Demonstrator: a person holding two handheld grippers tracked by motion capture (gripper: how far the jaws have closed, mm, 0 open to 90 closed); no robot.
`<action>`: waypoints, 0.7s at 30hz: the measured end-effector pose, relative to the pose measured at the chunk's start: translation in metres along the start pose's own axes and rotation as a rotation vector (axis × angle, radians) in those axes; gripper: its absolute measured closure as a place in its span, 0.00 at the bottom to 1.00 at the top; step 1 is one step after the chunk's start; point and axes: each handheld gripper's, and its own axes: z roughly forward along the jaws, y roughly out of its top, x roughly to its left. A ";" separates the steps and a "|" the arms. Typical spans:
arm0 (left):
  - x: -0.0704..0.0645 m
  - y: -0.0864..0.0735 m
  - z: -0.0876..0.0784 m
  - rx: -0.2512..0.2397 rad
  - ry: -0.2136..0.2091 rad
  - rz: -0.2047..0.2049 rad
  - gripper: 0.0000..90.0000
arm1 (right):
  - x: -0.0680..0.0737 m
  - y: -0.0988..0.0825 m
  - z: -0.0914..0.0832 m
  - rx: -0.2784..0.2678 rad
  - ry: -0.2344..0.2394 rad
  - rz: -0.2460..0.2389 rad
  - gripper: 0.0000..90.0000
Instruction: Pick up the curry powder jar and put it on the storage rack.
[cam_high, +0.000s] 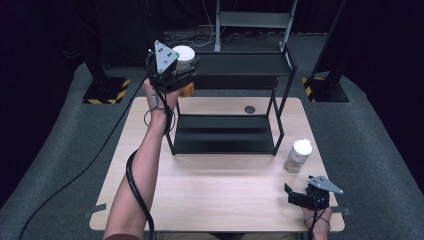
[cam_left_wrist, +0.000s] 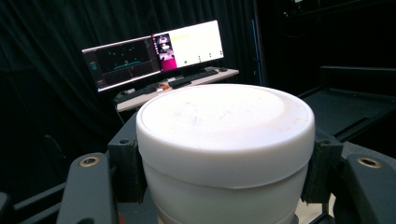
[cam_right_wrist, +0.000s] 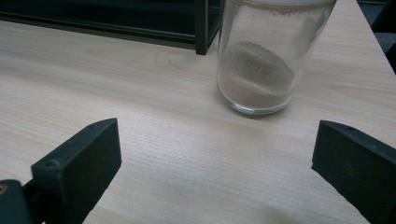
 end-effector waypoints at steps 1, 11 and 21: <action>0.001 0.001 0.001 0.002 -0.001 0.002 0.37 | 0.000 0.000 0.000 0.000 0.000 0.001 0.01; 0.003 0.008 0.008 -0.012 -0.010 -0.016 0.37 | -0.001 0.000 0.000 0.001 0.001 0.002 0.01; 0.006 0.016 0.013 -0.022 -0.010 -0.031 0.37 | -0.001 0.000 0.000 -0.001 0.003 0.001 0.01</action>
